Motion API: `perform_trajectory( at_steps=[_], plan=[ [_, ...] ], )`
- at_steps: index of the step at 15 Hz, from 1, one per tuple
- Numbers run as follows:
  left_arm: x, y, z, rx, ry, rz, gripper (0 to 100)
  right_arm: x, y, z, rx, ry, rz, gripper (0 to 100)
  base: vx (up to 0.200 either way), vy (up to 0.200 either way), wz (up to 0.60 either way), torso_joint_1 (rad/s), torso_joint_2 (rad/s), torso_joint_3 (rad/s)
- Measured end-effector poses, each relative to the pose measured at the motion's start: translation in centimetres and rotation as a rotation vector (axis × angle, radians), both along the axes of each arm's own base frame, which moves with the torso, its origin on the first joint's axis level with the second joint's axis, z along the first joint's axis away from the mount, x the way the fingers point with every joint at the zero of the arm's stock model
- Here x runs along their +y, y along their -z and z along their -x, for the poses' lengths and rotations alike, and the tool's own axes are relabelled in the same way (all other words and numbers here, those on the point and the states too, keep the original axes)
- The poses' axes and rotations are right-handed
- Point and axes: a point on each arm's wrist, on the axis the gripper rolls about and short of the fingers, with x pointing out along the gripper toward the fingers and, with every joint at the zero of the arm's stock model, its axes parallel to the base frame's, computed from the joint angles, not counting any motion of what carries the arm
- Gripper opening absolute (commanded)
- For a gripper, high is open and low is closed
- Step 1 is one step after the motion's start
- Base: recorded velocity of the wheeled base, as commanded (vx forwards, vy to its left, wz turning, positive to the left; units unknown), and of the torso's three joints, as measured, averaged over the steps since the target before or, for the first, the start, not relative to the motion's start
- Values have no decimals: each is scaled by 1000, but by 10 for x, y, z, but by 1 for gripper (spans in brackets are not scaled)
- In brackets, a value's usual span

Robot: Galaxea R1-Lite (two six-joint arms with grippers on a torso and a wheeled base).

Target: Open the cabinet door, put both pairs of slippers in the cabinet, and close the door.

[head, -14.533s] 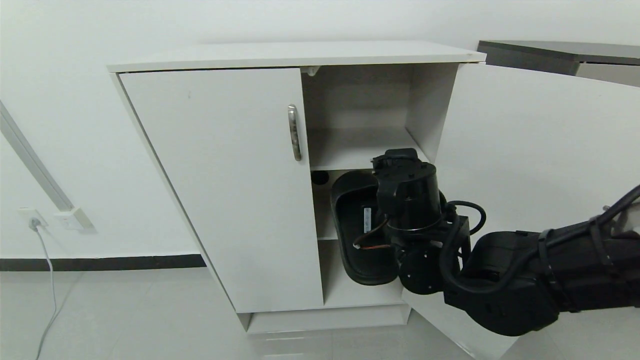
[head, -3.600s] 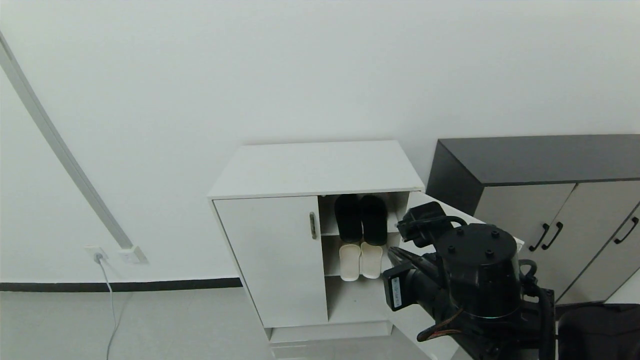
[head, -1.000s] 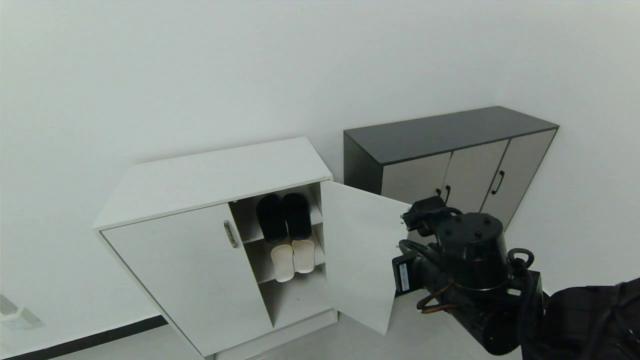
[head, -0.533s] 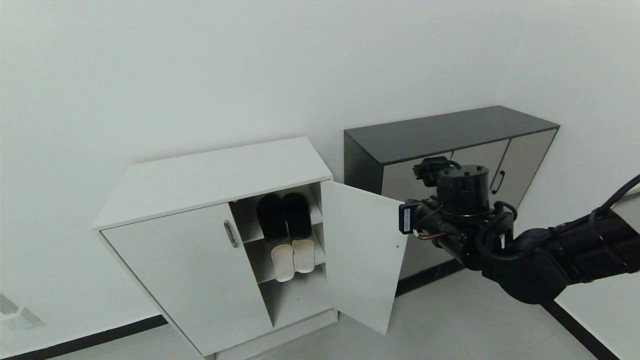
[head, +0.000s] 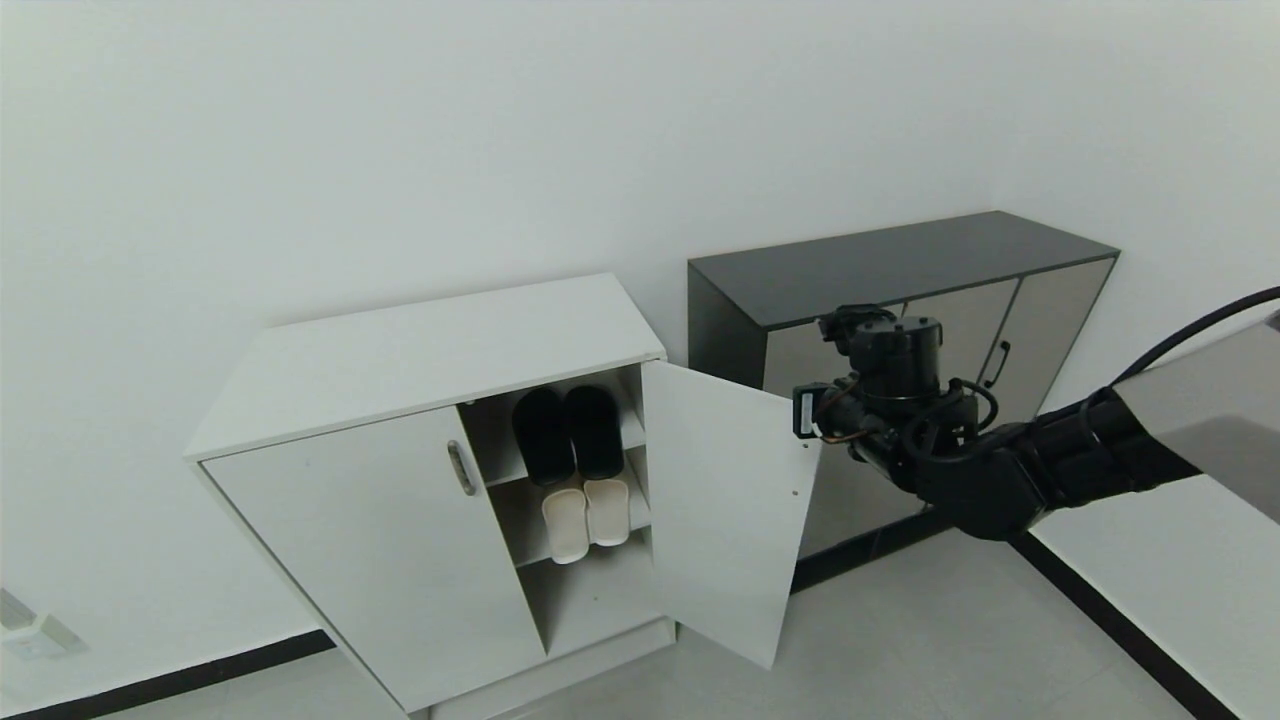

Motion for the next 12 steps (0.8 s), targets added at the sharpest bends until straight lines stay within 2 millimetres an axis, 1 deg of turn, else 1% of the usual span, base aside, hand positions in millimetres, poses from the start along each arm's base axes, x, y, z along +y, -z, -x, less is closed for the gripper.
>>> perform_trajectory(
  at_steps=[7, 12],
  plan=[
    [0, 0, 0, 0, 0, 0, 0, -12, 17, -31, 11, 38, -13, 0, 0, 0, 0, 0, 0, 0],
    [0, 0, 0, 0, 0, 0, 0, -16, 25, -51, 7, 17, -47, 0, 0, 0, 0, 0, 0, 0]
  ],
)
